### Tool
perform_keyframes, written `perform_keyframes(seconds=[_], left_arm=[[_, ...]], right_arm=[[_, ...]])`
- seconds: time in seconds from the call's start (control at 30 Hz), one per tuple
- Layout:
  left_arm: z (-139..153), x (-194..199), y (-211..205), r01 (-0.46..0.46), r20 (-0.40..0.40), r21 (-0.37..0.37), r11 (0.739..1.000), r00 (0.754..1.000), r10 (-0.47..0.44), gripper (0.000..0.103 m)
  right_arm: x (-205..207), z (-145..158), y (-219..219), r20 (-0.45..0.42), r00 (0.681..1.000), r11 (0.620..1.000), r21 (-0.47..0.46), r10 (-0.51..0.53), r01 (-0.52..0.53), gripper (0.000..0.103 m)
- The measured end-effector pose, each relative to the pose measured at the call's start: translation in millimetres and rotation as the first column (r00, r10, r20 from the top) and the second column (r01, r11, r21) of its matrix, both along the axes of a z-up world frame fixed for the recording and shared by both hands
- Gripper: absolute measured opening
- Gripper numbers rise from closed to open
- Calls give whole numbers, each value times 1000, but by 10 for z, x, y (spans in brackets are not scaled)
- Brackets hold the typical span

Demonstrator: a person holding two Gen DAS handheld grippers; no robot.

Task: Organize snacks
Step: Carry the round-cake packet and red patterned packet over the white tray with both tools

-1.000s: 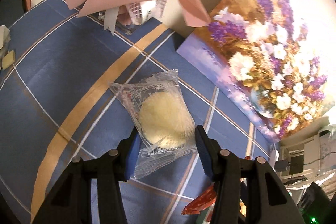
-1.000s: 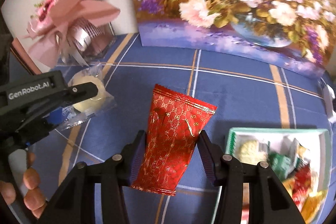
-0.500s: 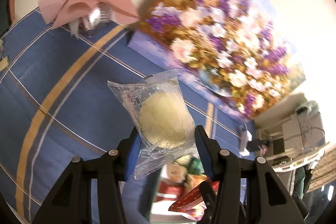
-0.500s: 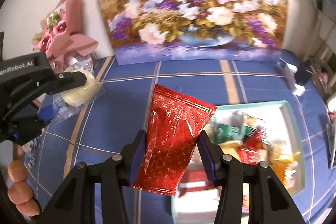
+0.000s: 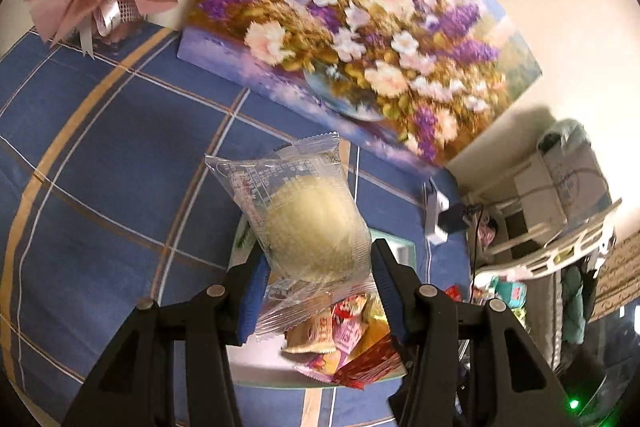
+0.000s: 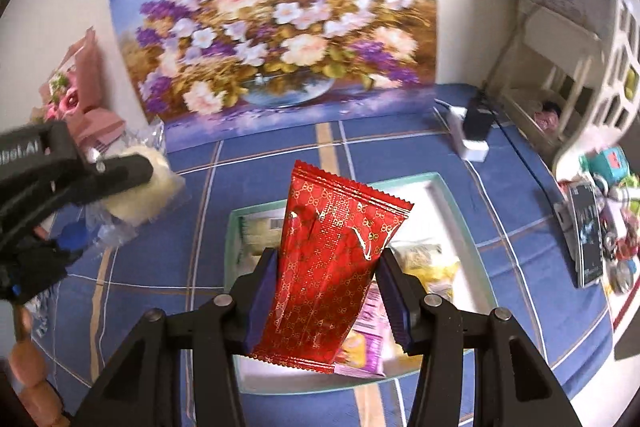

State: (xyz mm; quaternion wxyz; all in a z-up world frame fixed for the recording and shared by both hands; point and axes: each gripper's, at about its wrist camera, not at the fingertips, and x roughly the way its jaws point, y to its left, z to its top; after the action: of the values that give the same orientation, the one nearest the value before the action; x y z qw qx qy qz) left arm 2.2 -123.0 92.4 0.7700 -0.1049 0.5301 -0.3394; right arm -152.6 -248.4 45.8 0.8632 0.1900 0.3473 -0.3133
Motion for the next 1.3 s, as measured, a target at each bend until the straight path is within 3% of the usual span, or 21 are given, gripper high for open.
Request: perform_keyframes(seconds=[0.57, 0.73, 1.3], left_arm=[[-810, -175, -78, 81, -47, 124, 989, 996, -75, 52], [-990, -52, -125, 87, -83, 150, 985, 994, -75, 52], [-1233, 76, -343, 139, -73, 214, 967, 989, -126, 53]], right_arm=[[-345, -439, -520, -32, 993, 988, 99, -117, 119, 52], [-228, -499, -619, -58, 992, 988, 101, -110, 116, 52], [306, -670, -809, -142, 988, 992, 100, -63, 78, 53]])
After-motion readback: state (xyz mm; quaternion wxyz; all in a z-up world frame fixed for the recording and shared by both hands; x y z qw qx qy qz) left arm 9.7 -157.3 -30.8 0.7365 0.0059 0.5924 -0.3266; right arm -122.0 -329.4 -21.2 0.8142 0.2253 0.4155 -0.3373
